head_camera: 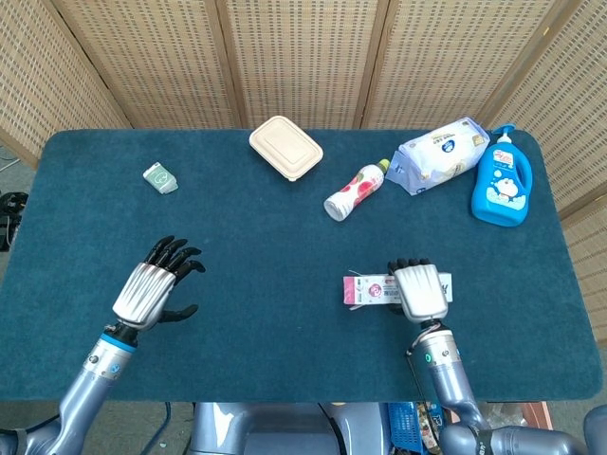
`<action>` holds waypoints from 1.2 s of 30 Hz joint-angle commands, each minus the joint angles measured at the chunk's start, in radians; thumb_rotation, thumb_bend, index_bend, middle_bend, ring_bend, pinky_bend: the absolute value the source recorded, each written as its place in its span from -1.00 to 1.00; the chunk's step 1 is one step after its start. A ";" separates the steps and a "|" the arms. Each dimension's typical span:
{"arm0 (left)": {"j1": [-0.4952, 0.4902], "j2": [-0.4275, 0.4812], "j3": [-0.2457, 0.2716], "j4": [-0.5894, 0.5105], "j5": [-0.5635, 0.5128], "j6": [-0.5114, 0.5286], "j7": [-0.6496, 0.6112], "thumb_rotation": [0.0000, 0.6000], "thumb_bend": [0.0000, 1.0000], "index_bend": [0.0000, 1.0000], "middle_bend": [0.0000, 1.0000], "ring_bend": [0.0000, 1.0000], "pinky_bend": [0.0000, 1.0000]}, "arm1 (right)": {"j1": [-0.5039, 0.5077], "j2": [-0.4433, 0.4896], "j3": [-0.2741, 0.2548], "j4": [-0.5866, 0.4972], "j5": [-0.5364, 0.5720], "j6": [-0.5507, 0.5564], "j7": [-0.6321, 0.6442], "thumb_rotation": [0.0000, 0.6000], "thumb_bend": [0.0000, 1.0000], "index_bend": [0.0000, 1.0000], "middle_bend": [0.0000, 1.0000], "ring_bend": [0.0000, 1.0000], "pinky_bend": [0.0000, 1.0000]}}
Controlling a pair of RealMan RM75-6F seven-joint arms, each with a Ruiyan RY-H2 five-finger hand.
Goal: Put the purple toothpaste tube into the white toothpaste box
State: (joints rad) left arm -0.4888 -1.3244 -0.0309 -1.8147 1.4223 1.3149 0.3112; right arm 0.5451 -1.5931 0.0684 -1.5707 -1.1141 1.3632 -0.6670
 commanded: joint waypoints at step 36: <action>0.217 -0.010 0.045 0.161 0.087 0.169 -0.164 1.00 -0.63 -0.48 -0.66 -0.86 -1.00 | -0.219 0.019 -0.122 0.266 -0.411 0.128 0.499 1.00 -1.00 -1.00 -1.00 -1.00 -0.59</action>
State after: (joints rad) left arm -0.2754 -1.3328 0.0120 -1.6585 1.5057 1.4799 0.1480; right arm 0.3390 -1.5795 -0.0459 -1.3088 -1.5087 1.4776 -0.1757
